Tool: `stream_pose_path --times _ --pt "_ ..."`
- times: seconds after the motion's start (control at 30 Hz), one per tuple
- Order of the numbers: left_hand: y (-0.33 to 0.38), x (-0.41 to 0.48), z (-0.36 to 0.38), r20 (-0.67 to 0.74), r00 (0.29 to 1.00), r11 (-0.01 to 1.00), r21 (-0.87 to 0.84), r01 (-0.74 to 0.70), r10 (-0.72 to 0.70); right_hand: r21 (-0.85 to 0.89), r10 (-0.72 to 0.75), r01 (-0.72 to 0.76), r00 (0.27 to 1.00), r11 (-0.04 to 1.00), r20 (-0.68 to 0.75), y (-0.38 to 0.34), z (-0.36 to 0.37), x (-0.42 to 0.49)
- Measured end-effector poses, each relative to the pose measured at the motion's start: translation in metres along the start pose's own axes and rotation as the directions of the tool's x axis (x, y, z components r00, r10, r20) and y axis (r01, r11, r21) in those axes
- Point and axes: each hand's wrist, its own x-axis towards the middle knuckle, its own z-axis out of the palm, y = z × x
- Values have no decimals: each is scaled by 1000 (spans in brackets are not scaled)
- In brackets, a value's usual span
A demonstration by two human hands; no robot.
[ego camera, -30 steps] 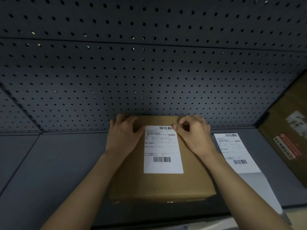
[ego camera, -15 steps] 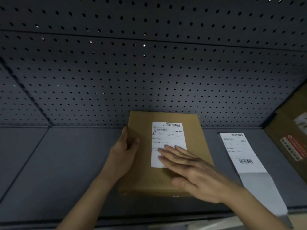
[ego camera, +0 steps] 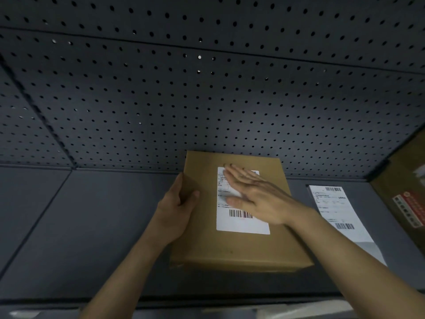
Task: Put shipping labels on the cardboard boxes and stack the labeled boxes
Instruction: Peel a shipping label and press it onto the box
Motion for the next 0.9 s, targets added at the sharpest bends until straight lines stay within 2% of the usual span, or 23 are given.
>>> stream_pose_path --times 0.2,0.33,0.43,0.57,0.77,0.9 --pt "0 0 1 5 1000 1000 5 24 -24 89 51 -49 998 995 -27 1 -6 9" --pt "0 0 2 1 999 999 -16 43 -43 118 69 -57 992 991 -107 -6 -6 4" --pt "0 -2 3 -17 999 998 -40 45 -46 28 30 -26 989 999 -145 -16 -3 1" --pt "1 -4 5 -22 999 997 -70 39 -41 -66 19 -23 997 998 -69 -29 8 -2" --pt "9 -6 10 -69 997 989 -146 -28 18 -107 -19 11 997 994 -70 -32 15 -8" --pt "10 -6 10 -73 997 987 -158 -26 14 -108 -45 37 996 993 -73 -48 21 -24"
